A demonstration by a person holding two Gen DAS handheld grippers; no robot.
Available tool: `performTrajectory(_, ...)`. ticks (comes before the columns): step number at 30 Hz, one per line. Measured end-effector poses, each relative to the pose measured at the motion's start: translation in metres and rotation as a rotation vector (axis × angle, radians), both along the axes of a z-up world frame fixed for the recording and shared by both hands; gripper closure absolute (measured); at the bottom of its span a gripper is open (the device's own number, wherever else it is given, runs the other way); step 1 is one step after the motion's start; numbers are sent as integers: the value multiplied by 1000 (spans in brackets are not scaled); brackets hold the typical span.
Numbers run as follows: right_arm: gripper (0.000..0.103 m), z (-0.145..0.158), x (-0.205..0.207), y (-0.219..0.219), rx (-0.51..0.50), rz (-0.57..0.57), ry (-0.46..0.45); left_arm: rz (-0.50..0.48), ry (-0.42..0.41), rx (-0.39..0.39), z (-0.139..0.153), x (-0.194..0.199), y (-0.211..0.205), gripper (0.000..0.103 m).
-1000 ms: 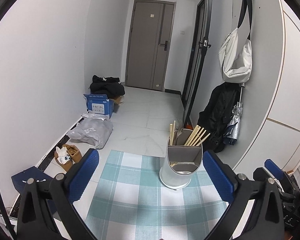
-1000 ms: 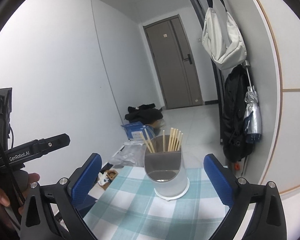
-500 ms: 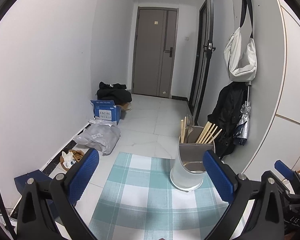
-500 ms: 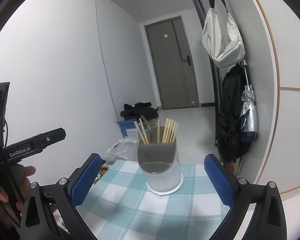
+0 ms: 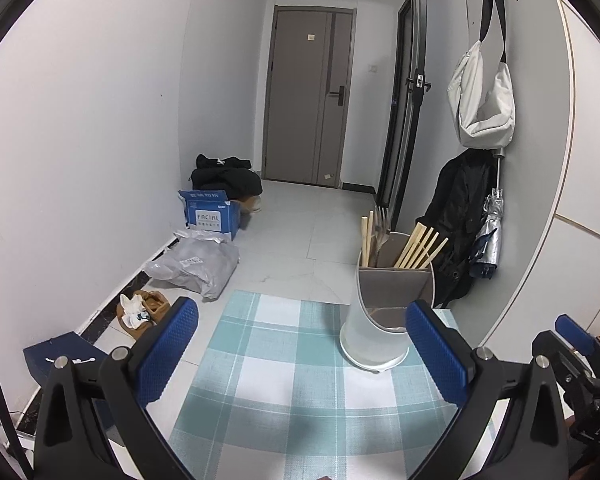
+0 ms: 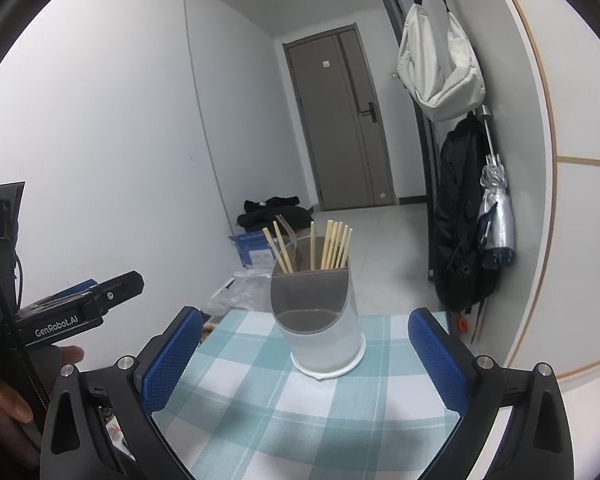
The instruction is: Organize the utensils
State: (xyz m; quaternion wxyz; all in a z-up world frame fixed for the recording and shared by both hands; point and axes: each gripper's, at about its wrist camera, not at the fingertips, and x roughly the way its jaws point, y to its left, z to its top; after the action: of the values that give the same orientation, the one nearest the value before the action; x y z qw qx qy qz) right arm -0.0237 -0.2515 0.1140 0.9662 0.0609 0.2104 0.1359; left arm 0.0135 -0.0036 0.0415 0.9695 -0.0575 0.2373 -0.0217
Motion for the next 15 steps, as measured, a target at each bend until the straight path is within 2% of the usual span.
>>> performTrajectory(4,0,0,-3,-1,4,-6,1,9,13,-4,-1,0,0,1)
performTrajectory(11,0,-2,-6,-3,15,-16,8,29,-16,31,2,-7,0,1)
performTrajectory(15,0,-2,-8,-4,18,-18,7,32,-14,21,0,-7,2,1)
